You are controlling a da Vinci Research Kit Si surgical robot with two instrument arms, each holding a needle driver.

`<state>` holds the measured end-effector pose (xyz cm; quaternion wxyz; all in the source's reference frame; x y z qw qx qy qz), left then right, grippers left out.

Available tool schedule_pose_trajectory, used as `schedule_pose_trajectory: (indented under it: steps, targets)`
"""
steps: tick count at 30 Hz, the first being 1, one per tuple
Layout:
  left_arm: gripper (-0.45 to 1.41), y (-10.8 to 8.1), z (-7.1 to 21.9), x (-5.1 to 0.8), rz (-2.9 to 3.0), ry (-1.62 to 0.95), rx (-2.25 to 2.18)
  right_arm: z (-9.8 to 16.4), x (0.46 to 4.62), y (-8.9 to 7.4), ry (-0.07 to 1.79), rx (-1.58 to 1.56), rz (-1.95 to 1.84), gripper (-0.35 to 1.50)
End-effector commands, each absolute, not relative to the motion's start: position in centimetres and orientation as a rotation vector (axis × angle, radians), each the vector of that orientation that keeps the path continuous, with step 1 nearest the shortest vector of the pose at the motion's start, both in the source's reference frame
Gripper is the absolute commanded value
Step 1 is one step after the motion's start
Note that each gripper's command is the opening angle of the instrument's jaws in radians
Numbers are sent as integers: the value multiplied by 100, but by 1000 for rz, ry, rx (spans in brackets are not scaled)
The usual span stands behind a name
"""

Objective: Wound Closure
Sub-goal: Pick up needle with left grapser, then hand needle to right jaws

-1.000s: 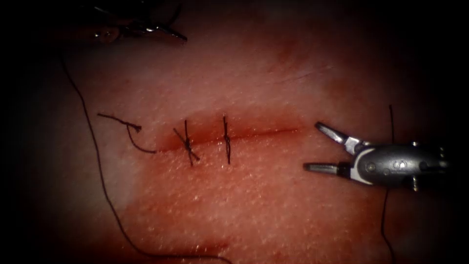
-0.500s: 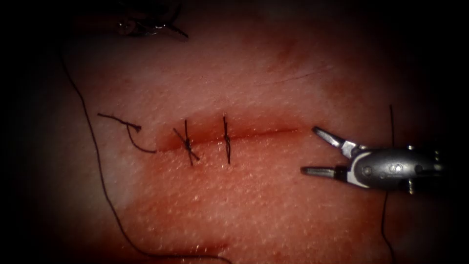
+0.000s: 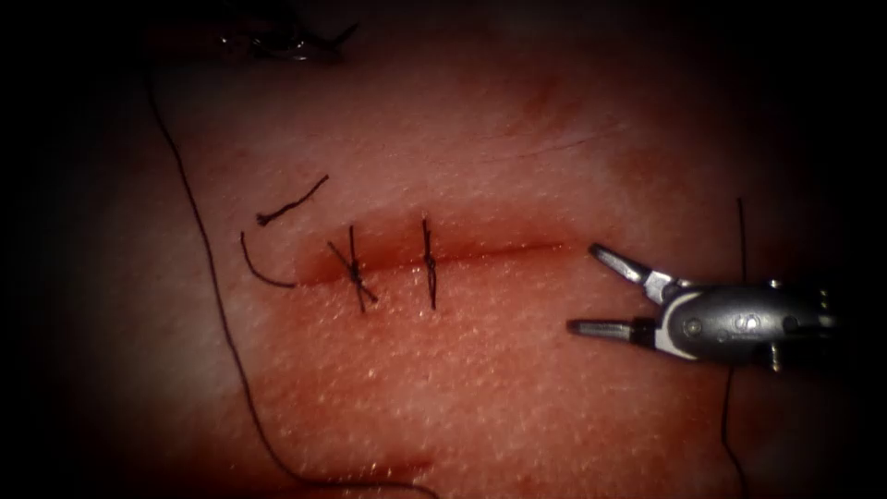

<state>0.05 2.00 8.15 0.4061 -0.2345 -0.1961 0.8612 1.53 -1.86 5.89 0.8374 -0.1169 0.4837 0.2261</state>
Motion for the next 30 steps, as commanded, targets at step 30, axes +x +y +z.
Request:
schedule_pose_trajectory:
  steps: [30]
  targets:
    - [-45,78,597,-154,2819,-91,-1533,566,120,-148,1093,-66,688,108]
